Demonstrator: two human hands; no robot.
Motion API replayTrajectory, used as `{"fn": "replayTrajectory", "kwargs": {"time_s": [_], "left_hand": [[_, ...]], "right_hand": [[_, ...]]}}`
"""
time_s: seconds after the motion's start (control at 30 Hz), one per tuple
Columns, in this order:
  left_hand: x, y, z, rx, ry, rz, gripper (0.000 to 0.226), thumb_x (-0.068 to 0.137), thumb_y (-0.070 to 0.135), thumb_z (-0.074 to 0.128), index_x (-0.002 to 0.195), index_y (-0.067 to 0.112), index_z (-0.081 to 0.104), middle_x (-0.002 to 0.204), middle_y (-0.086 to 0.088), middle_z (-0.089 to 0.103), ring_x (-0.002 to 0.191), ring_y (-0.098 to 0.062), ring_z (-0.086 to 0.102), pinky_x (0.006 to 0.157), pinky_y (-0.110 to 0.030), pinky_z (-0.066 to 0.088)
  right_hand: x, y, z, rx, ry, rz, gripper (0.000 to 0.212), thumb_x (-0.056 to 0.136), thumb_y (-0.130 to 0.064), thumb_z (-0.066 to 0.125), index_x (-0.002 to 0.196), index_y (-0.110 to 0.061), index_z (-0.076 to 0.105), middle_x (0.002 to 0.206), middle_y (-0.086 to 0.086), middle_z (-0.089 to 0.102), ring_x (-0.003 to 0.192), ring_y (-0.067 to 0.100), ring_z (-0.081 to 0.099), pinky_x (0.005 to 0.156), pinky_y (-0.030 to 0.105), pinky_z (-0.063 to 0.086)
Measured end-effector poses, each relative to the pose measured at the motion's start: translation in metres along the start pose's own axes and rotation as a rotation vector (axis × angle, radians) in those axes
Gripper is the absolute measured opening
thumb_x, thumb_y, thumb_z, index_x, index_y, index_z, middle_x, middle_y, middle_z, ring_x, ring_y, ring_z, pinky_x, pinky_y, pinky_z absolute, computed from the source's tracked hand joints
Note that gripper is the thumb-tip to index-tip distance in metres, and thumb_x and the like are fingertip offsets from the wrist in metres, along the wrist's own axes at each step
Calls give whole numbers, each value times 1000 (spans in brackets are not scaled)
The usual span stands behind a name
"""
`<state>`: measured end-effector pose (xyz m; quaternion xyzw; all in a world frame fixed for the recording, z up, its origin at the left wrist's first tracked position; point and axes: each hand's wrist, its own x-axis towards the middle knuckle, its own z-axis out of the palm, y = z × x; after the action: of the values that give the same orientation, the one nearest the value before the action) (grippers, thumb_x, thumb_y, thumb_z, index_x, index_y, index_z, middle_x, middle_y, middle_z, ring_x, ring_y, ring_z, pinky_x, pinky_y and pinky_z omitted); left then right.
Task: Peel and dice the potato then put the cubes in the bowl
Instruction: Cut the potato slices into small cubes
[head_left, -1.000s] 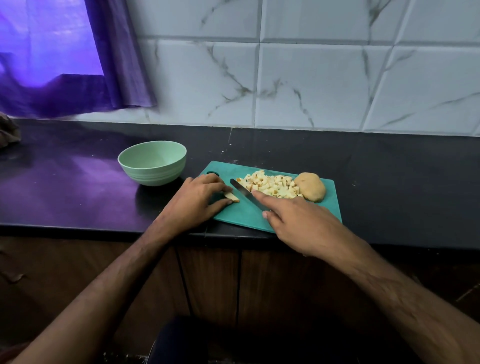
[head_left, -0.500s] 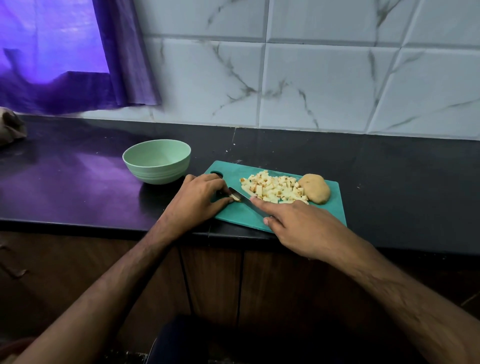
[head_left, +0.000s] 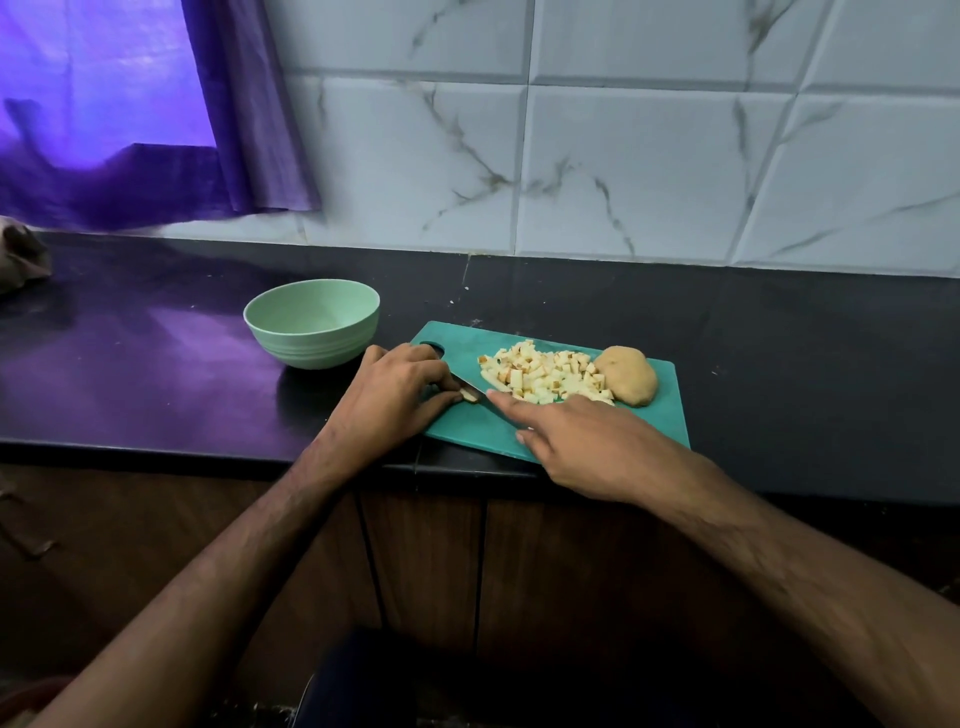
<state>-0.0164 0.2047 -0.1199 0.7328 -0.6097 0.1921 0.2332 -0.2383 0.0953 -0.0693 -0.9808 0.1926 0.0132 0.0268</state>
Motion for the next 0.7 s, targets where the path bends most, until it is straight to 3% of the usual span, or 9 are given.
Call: {"fn": "replayTrajectory", "kwargs": {"time_s": [0.23,0.47,0.7], "left_hand": [[0,1,0,-21,-28,-2,14,93,40,68,98,27,67,110,12,65,106,-12,61,76,-33,27],[-1,3,-3,-7,-17,7,13,94,41,68,101,31,64,102,15,64,102,-10,60,76,-32,28],[0,4,-4,-49,-53,44,10,93,32,71,102,31,70,99,16,60,97,-4,55,76,-32,25]], "right_hand": [[-48,10,3,13,-33,34,57,110,-43,29,157,-53,-1,79,-7,51,67,8,49,57,24,37],[-35,2,-2,-9,38,79,52,111,-41,28,158,-50,10,78,-15,38,68,3,40,60,30,34],[-17,1,-10,142,1,117,50,110,-38,34,158,-47,21,74,-10,55,54,5,51,58,30,48]]}}
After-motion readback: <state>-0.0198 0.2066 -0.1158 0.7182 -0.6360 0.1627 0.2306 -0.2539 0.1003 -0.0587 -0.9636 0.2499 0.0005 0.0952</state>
